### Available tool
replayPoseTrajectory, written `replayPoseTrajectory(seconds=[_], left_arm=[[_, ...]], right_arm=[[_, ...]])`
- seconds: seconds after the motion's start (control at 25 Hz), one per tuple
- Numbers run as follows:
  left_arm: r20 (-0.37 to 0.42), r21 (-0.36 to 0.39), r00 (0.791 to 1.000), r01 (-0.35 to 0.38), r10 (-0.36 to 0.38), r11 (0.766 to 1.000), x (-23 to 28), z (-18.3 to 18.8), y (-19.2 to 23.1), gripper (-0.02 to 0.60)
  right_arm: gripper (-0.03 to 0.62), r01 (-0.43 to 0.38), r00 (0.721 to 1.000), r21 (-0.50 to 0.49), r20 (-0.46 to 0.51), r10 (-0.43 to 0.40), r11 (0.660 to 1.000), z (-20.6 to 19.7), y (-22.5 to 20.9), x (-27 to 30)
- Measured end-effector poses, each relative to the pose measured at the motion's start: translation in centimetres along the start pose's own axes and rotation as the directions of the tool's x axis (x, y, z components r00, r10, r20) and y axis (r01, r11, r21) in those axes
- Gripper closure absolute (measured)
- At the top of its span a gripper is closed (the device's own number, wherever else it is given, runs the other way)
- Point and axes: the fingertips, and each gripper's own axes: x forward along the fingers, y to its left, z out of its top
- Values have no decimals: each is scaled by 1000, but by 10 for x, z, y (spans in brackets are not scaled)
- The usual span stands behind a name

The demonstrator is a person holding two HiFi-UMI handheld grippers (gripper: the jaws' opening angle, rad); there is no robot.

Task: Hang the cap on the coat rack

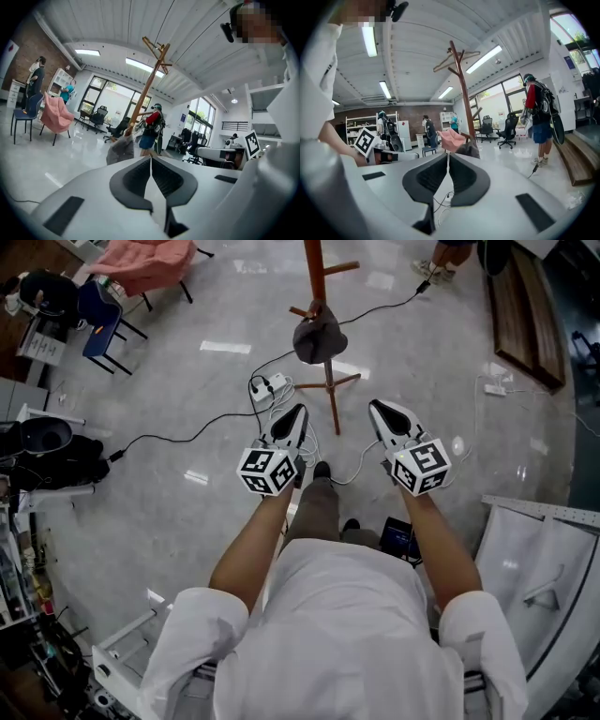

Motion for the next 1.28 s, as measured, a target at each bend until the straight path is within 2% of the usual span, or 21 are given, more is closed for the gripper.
replayPoseTrajectory(seconds=[0.16, 0.28, 0.56, 0.8, 0.96, 1.28], left_arm=[[87, 45, 996, 33, -36, 998, -42, 41, -61, 561], [122, 86, 989, 72, -82, 994, -64, 62, -106, 561], [146, 162, 981, 101, -125, 982, -119, 86, -165, 561], [135, 171, 984, 93, -117, 981, -160, 91, -176, 561], [130, 166, 985, 91, -113, 982, -190, 90, -174, 561], [103, 126, 989, 93, -107, 988, -249, 75, -150, 563]], right_arm=[[563, -19, 996, -25, 92, 21, 1000, 53, 35, -70], [565, -32, 990, -46, 137, 38, 998, 83, 52, -118], [566, -58, 981, -115, 177, 78, 992, 112, 97, -190], [566, -33, 983, -119, 174, 54, 992, 114, 121, -211], [566, -9, 985, -72, 174, 21, 997, 104, 139, -214], [568, 25, 988, -24, 153, -21, 999, 91, 187, -206]])
